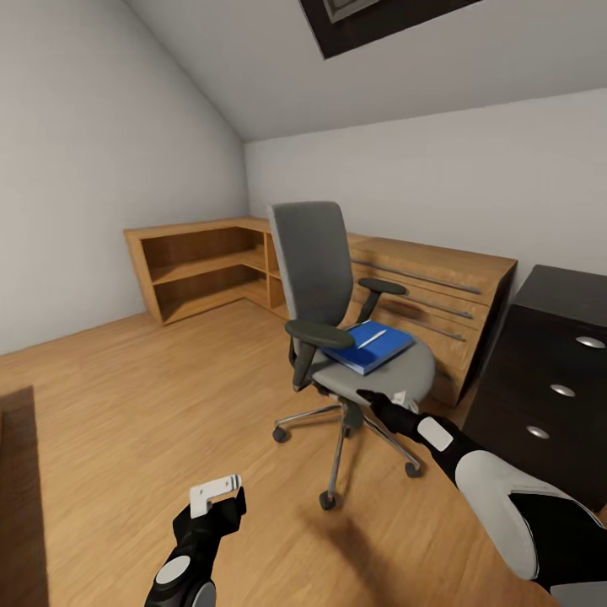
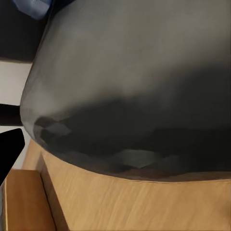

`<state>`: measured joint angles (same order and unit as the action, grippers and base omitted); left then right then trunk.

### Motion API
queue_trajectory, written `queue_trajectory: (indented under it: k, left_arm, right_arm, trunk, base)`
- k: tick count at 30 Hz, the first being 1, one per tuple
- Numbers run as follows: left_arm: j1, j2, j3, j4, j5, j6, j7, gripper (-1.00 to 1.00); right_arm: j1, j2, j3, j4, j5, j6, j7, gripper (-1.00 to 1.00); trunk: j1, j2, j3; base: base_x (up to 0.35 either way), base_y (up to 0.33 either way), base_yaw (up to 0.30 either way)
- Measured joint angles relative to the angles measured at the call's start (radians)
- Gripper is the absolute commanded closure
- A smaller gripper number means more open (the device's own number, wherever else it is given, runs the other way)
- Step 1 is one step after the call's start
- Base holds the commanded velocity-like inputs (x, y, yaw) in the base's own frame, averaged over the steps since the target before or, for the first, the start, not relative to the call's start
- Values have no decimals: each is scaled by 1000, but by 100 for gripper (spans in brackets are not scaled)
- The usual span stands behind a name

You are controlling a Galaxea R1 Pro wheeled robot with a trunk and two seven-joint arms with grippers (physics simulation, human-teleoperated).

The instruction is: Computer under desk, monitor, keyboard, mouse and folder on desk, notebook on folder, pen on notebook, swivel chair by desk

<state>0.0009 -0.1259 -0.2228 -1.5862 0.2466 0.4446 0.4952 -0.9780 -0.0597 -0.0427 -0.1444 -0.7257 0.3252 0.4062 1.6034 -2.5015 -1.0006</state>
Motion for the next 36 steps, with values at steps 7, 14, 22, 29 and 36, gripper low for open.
queue_trajectory:
  k: [7, 14, 22, 29, 36]
  left_arm:
    - [0, 0, 0, 0, 0, 0, 0, -100]
    - [0, 0, -1, 0, 0, 0, 0, -100]
    - [0, 0, -2, 0, 1, 1, 0, -100]
    - [0, 0, -2, 0, 0, 1, 0, -100]
    - [0, 0, -2, 0, 0, 1, 1, -100]
  right_arm:
    - [0, 0, -1, 1, -2, 0, 1, -100]
    - [0, 0, -3, 6, -5, 1, 2, -100]
    - [0, 0, -2, 7, -3, 0, 3, -100]
    - [0, 0, -2, 7, -3, 0, 1, -100]
    - [0, -2, -4, 7, -5, 1, 3, -100]
  trunk:
    - [0, 0, 0]
    - [0, 0, 0]
    - [0, 0, 0]
    - [0, 0, 0]
    - [0, 0, 0]
  base:
    - [52, 0, 0]
    - [250, 0, 0]
    - [199, 0, 0]
    - [15, 0, 0]
    - [189, 115, 0]
